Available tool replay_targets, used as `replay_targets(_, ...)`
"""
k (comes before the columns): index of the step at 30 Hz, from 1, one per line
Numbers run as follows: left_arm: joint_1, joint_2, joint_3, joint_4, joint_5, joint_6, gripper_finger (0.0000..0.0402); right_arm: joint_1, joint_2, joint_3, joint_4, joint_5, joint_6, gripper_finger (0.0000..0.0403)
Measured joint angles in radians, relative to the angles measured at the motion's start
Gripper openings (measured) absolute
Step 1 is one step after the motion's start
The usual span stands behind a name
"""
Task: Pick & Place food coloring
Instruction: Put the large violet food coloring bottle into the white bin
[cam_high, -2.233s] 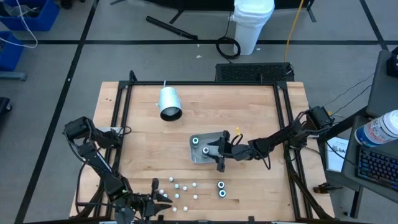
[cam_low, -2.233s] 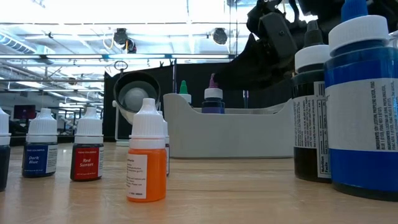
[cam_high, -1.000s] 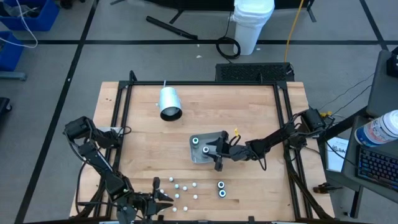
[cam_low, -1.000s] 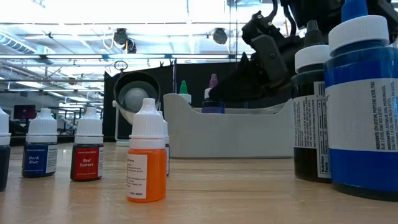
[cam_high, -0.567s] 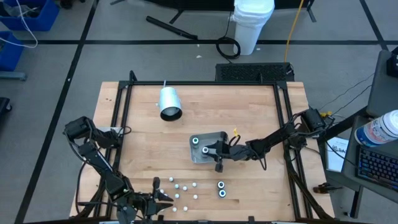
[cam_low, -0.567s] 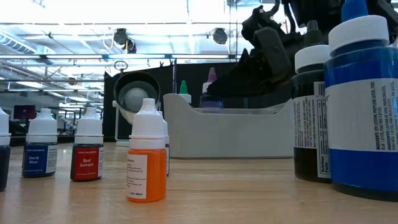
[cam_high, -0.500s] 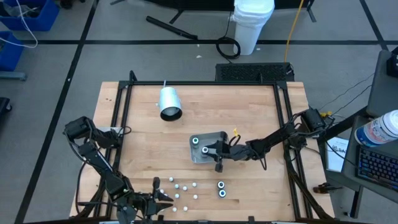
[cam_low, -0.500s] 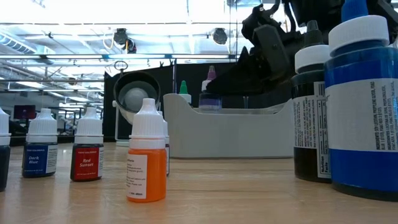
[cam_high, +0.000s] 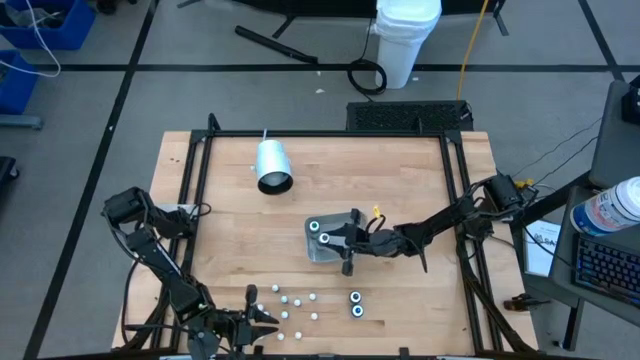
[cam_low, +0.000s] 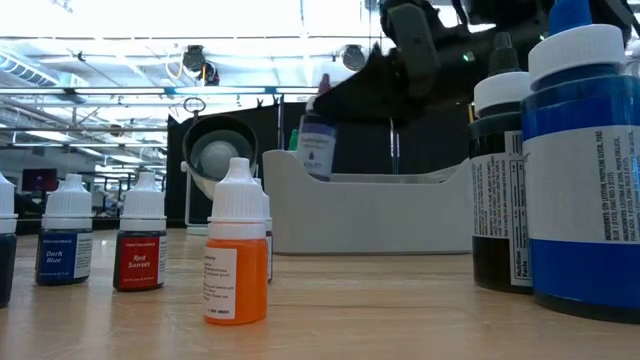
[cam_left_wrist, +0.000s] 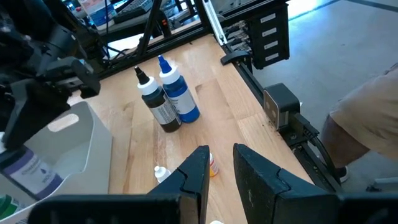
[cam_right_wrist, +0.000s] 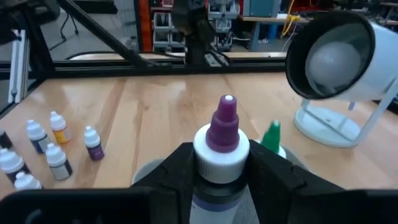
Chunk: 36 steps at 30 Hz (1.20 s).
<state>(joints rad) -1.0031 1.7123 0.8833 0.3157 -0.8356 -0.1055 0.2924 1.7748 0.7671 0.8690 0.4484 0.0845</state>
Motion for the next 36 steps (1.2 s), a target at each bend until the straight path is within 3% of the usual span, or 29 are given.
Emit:
replay_targets(6,0.0,0.0,0.0,0.0,0.0,-0.002,0.0078,-0.005,0.0,0.057,-0.095,0.002,-0.018,0.011)
replay_targets(20,0.0,0.0,0.0,0.002,-0.001,-0.003,0.0078,-0.008,0.124,0.088,-0.05,0.055,0.011,0.0116)
replay_targets(36,0.0,0.0,0.0,0.002,0.0,0.002,0.0078,-0.01,0.134,0.093,-0.039,-0.008,0.018,0.0114)
